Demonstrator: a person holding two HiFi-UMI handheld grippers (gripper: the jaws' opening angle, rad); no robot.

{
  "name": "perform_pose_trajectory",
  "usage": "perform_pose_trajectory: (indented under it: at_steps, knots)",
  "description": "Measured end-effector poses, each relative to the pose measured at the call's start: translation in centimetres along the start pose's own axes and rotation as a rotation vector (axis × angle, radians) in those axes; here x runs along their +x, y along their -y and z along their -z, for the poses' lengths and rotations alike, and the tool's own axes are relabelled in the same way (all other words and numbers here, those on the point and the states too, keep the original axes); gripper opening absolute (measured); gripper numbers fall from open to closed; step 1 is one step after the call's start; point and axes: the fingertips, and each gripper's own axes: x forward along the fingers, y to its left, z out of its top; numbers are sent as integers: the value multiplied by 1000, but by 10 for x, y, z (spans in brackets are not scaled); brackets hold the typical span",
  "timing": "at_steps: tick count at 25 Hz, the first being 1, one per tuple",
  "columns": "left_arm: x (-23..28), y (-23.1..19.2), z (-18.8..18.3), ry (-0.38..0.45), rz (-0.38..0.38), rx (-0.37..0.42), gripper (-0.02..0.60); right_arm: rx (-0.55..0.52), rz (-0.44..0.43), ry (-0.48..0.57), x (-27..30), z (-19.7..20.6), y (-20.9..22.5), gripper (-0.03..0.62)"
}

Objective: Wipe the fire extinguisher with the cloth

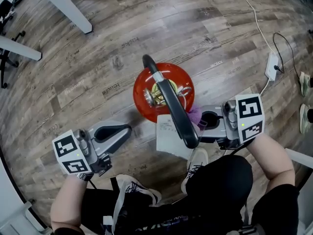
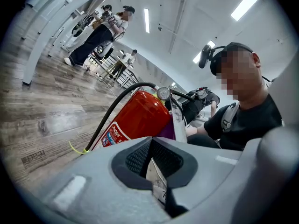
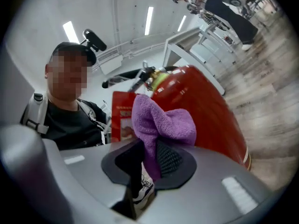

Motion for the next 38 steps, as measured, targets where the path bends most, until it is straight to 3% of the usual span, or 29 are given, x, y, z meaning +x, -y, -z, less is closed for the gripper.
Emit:
perform_pose_trajectory:
  at_steps: [8,13,15,20,26,33,35,38]
  knots:
    - [-3,-5,10,-13,-11,-21,0,338,164,-76,21,131,130,71]
    - [-9,-8,14,-17,-29,-31,0,516,393,-148,32,224,219,71]
    - [-11,-9,17,-20,-36,-34,0,551,426,-145,35,233,231,71]
    - [-18,-9,21,-28,-42,-36,0,564,415,-140,34,233,228,71]
    - [-13,-1,11,-8,-11,-10,0,400,352,-93,2,151,176,71]
    - [-6,3,-9,36,18,40,0,62,348,72,-66,-45,86,69]
    - [-2,3,-16,61,22,43,0,-80,333,56,-75,-96,48,69]
    - [-1,7,-22,78,33,44,0,-328,236,-73,-66,-144,-31,69]
